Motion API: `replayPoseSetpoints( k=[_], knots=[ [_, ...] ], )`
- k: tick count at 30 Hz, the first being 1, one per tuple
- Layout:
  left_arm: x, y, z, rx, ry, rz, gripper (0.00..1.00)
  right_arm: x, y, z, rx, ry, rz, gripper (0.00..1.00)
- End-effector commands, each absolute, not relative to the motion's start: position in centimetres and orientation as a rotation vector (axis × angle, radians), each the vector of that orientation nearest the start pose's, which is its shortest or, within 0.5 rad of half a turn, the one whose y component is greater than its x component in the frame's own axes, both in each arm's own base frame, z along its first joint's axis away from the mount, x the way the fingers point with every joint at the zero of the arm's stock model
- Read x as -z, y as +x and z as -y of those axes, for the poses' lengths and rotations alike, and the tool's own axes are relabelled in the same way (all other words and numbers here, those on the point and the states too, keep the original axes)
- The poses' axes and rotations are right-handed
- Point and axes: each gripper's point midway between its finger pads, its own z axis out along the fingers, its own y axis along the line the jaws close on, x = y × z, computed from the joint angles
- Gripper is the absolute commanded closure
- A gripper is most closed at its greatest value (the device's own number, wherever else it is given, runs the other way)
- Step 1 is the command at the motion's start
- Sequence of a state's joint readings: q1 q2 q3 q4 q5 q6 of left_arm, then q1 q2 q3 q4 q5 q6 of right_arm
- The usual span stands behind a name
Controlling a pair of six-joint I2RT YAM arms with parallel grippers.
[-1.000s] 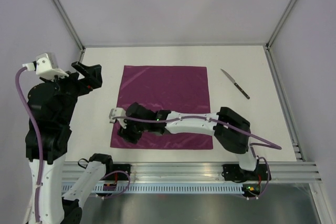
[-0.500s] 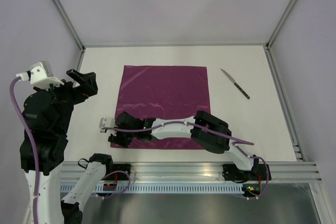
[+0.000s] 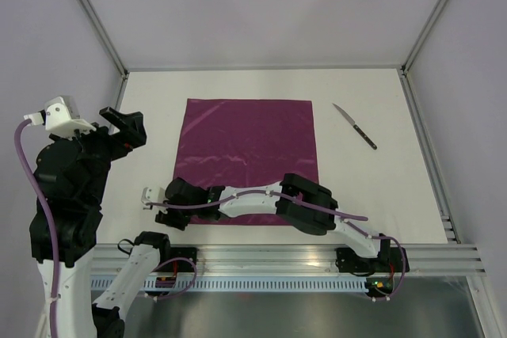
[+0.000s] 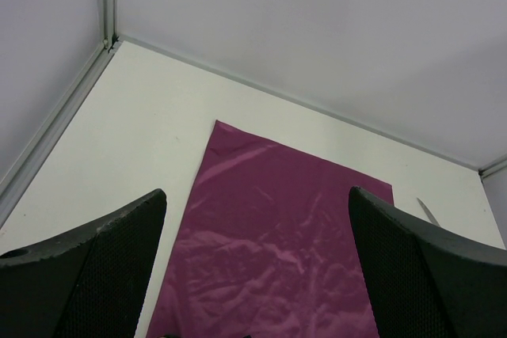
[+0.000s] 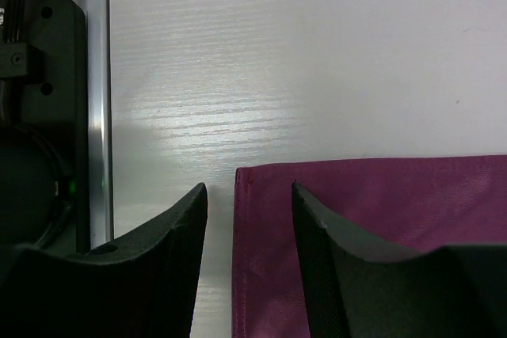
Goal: Fold the napkin, place the utensils inside, and roll it up
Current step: Fold the napkin at the center of the board.
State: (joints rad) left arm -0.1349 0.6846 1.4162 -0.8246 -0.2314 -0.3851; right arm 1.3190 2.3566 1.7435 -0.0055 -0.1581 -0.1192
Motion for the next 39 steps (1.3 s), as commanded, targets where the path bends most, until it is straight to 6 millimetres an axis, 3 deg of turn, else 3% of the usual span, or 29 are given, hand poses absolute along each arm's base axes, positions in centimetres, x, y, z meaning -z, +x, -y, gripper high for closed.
replayPoseSetpoints(
  k=[1, 16, 28, 31, 39],
  knots=[
    [-42.1, 20.7, 0.1, 0.202, -0.411, -1.636, 0.0, -4.3, 13.6, -62.1, -0.843, -1.552, -1.629, 0.47],
    [-40.8, 21.2, 0.1, 0.19, -0.422, -1.661, 0.0, -1.2, 14.2, -61.1, -0.766, -1.569, -1.668, 0.48],
    [-40.7, 21.2, 0.0, 0.184, -0.417, -1.661, 0.0, -0.6, 14.5, -60.9, -0.745, -1.582, -1.666, 0.78],
    [-40.7, 21.2, 0.0, 0.183, -0.418, -1.659, 0.0, -1.4, 14.6, -61.1, -0.748, -1.576, -1.654, 0.86],
    [-41.2, 21.0, -0.1, 0.184, -0.416, -1.644, 0.0, -6.3, 15.1, -62.1, -0.795, -1.531, -1.596, 0.98]
  ],
)
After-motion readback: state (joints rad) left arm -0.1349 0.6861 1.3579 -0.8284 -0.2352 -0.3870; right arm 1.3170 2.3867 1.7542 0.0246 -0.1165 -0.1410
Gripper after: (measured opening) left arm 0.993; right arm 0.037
